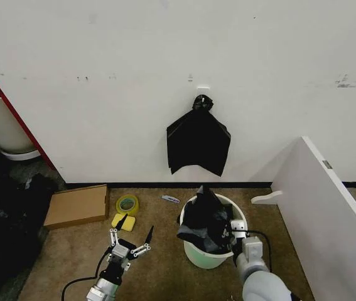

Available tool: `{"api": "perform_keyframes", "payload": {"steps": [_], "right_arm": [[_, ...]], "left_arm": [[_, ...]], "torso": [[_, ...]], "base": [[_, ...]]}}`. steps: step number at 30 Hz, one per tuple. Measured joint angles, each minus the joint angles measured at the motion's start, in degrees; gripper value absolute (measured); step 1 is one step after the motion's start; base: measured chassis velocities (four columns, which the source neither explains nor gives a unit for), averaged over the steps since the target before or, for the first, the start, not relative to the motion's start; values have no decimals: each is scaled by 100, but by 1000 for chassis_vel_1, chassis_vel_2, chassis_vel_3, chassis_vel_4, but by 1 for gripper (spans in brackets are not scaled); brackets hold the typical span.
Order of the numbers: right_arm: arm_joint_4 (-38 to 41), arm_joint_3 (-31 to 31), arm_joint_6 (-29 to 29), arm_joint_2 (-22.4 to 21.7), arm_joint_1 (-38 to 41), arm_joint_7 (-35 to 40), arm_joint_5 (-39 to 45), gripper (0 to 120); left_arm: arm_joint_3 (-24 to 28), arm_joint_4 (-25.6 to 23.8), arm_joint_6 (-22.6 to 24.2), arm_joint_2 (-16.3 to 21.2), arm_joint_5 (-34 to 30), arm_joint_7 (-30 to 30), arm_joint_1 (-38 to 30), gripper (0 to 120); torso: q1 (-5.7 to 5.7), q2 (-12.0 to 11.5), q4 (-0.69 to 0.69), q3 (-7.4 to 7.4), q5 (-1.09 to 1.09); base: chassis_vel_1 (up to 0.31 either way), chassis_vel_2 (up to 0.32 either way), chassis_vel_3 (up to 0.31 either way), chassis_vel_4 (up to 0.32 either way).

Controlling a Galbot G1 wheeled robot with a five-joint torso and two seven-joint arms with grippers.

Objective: Place the garbage bag over the trash bin.

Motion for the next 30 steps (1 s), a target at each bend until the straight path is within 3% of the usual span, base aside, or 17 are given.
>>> {"api": "perform_keyframes", "payload": {"steps": [5,11,14,24,27,30], "right_arm": [[158,66,-51,45,52,64,294,0],[336,112,-95,214,55,148,804,0],[433,137,-158,255,55,206,962,0],[511,185,-237,263,133,265,1130,0],[509,185,-241,276,143,274,1138,0],[516,185,-244,277,144,279,1142,0]], "left_arm": [[235,27,-99,241,-133,419,-183,100],[537,251,-75,770,-646,1834,-905,100],[617,354,-11,866,-716,2089,-1130,100],[836,673,140,937,-875,2935,-1708,99],[924,778,136,855,-803,3179,-1831,87],[955,815,133,823,-764,3185,-1868,83]], "torso": [[0,0,0,0,0],[0,0,0,0,1],[0,0,0,0,0],[0,0,1,0,1],[0,0,0,0,1],[0,0,0,0,0]], "base": [[0,0,0,0],[0,0,0,0],[0,0,0,0],[0,0,0,0],[0,0,0,0],[0,0,0,0]]}}
